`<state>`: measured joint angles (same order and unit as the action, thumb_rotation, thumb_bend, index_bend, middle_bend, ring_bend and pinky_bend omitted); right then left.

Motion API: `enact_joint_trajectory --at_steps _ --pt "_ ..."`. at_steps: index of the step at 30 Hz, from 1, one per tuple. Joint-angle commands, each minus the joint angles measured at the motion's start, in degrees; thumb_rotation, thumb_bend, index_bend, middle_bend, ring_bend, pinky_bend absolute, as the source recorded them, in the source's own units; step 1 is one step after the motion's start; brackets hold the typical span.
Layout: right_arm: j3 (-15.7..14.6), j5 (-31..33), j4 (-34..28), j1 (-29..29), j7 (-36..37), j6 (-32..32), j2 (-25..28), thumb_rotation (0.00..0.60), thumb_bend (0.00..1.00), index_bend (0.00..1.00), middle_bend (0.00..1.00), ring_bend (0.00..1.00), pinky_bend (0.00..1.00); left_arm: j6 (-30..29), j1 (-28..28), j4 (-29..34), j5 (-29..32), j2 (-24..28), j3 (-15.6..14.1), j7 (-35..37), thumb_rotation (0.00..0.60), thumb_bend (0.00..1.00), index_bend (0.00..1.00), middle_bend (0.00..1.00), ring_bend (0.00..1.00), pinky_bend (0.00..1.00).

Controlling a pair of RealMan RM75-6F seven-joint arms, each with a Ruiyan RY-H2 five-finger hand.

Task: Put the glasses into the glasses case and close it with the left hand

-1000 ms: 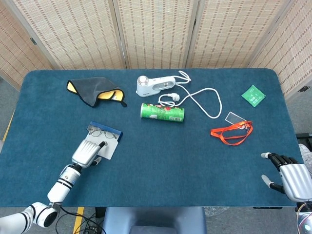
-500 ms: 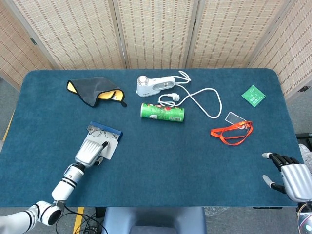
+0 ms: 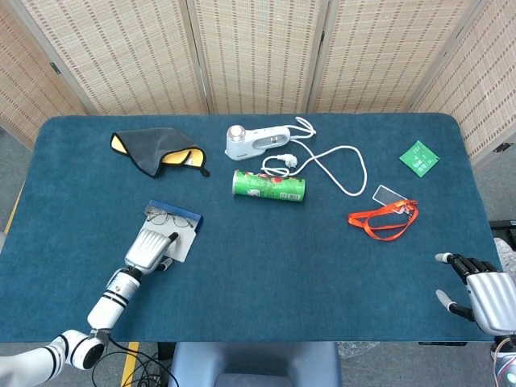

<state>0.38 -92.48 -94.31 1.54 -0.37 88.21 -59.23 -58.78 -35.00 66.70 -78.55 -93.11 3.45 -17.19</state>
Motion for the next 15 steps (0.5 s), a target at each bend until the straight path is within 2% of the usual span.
enact_joint_trajectory --at_steps 1,8,15 --pt "-0.02 -0.06 -0.04 -0.05 -0.06 0.09 0.02 0.600 0.21 0.30 0.37 0.43 0.44 -0.28 -0.02 -0.81 -0.15 -0.39 0.31 0.98 0.600 0.33 0.42 0.87 0.86 0.93" --pt "0.00 -0.12 -0.15 -0.34 0.01 0.61 0.27 0.600 0.21 0.30 0.37 0.43 0.44 -1.36 -0.11 -3.75 -0.86 -1.89 0.95 3.80 0.600 0.33 0.46 0.88 0.87 0.94" --pt "0.04 -0.15 -0.06 -0.58 0.32 1.04 0.39 0.600 0.21 0.30 0.37 0.43 0.44 -2.07 -0.66 -6.70 -0.64 -3.35 2.44 5.58 0.600 0.33 0.46 0.88 0.87 0.94"
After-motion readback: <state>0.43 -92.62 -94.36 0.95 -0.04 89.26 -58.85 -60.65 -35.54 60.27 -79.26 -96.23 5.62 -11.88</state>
